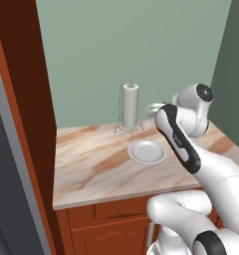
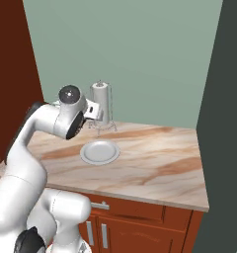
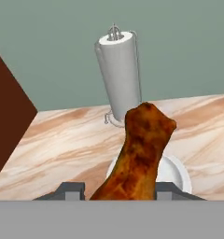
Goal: Place the chicken drumstick on the counter behind the older chicken drumstick on the same shelf of the fridge to maintain FIFO order. Close the fridge door when finished.
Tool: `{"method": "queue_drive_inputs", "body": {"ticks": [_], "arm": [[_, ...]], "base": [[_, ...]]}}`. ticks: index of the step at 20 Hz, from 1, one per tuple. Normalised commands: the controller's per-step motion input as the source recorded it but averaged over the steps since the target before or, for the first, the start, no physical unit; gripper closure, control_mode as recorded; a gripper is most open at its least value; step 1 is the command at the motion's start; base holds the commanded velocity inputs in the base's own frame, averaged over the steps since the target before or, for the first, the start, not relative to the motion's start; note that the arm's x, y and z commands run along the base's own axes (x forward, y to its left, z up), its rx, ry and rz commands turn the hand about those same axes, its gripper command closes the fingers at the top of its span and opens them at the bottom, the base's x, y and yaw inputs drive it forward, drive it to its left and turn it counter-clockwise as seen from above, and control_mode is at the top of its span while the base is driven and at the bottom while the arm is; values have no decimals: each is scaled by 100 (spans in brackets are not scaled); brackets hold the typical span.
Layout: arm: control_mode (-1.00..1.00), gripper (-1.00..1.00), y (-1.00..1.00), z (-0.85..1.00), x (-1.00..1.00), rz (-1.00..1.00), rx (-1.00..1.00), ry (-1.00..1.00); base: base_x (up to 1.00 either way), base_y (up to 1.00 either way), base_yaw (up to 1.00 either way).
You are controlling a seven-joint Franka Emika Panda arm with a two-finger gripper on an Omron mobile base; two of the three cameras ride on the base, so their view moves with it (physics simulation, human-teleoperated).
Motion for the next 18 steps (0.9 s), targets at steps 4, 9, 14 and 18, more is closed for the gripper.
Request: {"method": "queue_drive_inputs", "body": {"ticks": [4, 9, 14, 18], "arm": [[-100, 100, 16, 14, -29, 0, 0, -16], [-100, 100, 3, 0, -37, 0, 0, -1], [-100, 100, 7, 0, -2, 0, 0, 1], [-100, 100, 6, 17, 0, 0, -2, 16]], "base": [[0, 0, 0], [0, 0, 0], [0, 0, 0], [0, 0, 0]]}}
